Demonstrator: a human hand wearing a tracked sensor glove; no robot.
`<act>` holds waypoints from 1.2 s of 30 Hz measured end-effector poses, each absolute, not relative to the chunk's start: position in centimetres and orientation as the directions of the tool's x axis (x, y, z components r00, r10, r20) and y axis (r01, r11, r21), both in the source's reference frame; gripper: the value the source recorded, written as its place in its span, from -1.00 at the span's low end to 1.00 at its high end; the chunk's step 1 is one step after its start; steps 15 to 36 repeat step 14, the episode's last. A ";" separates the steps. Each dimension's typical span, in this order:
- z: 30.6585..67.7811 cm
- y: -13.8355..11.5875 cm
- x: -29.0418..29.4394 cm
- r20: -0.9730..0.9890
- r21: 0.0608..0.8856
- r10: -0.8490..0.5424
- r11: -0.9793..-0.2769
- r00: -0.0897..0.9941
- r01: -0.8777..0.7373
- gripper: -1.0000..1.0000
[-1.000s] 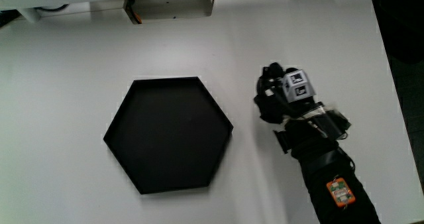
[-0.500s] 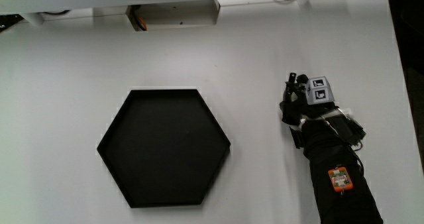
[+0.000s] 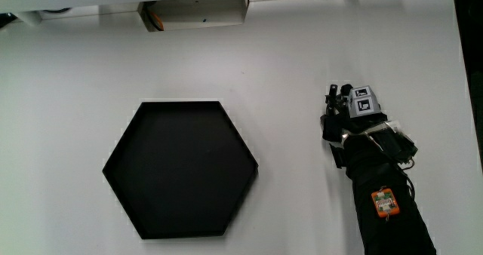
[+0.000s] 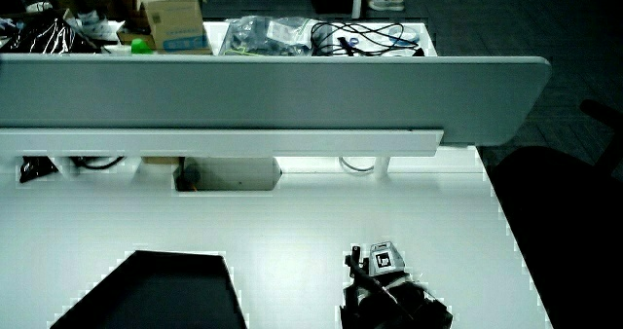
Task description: Place black tape on desk
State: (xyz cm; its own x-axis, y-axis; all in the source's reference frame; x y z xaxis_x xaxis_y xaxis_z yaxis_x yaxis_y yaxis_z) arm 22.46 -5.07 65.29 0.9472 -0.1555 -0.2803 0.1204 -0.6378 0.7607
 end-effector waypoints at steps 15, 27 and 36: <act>62.4 0.3 27.0 -0.073 0.560 0.013 -0.827 0.997 0.051 -1.00; 62.4 0.3 27.0 -0.073 0.560 0.013 -0.827 0.997 0.051 -1.00; 62.4 0.3 27.0 -0.073 0.560 0.013 -0.827 0.997 0.051 -1.00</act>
